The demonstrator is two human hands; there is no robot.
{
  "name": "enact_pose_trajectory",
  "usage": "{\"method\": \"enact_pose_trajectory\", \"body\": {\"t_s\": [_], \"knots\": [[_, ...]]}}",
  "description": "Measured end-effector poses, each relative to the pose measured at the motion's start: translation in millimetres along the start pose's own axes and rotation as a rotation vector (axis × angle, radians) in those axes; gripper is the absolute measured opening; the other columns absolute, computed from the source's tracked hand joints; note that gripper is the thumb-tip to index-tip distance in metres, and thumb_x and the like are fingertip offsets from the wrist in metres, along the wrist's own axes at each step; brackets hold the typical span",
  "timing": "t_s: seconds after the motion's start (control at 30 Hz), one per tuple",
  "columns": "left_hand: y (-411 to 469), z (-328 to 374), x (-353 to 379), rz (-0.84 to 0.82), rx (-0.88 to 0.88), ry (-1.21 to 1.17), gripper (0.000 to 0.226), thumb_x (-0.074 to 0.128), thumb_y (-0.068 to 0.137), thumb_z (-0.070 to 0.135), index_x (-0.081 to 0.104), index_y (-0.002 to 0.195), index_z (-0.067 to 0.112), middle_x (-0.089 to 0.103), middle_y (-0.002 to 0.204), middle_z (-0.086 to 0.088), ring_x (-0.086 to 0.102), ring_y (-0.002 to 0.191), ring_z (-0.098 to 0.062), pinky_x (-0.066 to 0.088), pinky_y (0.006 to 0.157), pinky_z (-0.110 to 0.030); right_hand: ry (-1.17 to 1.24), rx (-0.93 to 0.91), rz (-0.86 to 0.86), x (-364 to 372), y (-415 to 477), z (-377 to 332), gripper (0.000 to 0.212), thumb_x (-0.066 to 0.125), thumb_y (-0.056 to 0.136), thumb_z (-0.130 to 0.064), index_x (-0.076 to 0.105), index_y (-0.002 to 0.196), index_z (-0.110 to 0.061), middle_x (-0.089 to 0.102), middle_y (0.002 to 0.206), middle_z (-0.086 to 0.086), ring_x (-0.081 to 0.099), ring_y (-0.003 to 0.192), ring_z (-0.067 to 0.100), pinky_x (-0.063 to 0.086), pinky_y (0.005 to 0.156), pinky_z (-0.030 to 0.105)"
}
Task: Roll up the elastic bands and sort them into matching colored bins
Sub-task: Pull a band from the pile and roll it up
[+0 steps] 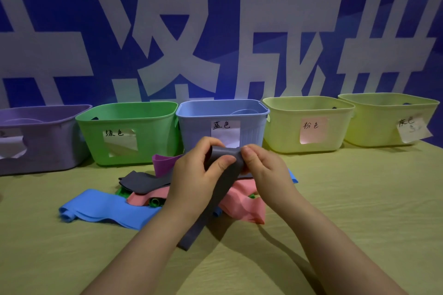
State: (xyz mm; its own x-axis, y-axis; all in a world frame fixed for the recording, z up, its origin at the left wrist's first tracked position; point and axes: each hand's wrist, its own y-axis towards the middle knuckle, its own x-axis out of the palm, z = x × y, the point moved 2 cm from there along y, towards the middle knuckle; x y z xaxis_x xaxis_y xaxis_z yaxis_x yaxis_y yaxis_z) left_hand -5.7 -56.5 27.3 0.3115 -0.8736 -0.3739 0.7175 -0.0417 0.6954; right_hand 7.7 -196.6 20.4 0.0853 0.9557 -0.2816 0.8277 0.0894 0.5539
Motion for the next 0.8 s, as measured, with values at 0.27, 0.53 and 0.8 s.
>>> {"method": "enact_pose_trajectory", "body": {"t_s": [0.27,0.53,0.8], "knots": [[2.4,-4.5,0.4,0.090,-0.083,-0.078,0.044,0.053,0.074,0.053,0.051,0.073,0.010,0.054,0.060,0.003,0.046,0.057,-0.002,0.034,0.052,-0.017,0.207,0.022,-0.059,4.2,-4.5,-1.4,0.025,0.061,0.086,-0.011,0.058,0.097,-0.033,0.063,0.080,-0.007,0.063,0.082,0.010,0.053,0.077,0.030],[-1.6,0.6,4.5,-0.012,-0.018,-0.061,0.029,0.067,0.081,0.019,0.048,0.088,0.039,0.061,0.083,0.013,0.057,0.080,0.004,0.041,0.064,-0.008,0.013,0.008,-0.012,-1.5,-0.3,-0.1,0.021,0.051,0.089,-0.036,0.058,0.071,-0.029,0.057,0.061,-0.012,0.054,0.064,0.003,0.045,0.065,0.026],[-2.1,-0.3,2.6,0.099,-0.066,-0.049,0.026,0.052,0.074,0.048,0.040,0.072,0.025,0.053,0.063,0.008,0.050,0.060,0.006,0.037,0.053,-0.011,0.131,0.093,-0.107,3.9,-5.0,-7.6,0.019,0.047,0.093,-0.026,0.056,0.108,-0.033,0.061,0.088,-0.016,0.058,0.084,-0.005,0.049,0.083,0.021]]}}
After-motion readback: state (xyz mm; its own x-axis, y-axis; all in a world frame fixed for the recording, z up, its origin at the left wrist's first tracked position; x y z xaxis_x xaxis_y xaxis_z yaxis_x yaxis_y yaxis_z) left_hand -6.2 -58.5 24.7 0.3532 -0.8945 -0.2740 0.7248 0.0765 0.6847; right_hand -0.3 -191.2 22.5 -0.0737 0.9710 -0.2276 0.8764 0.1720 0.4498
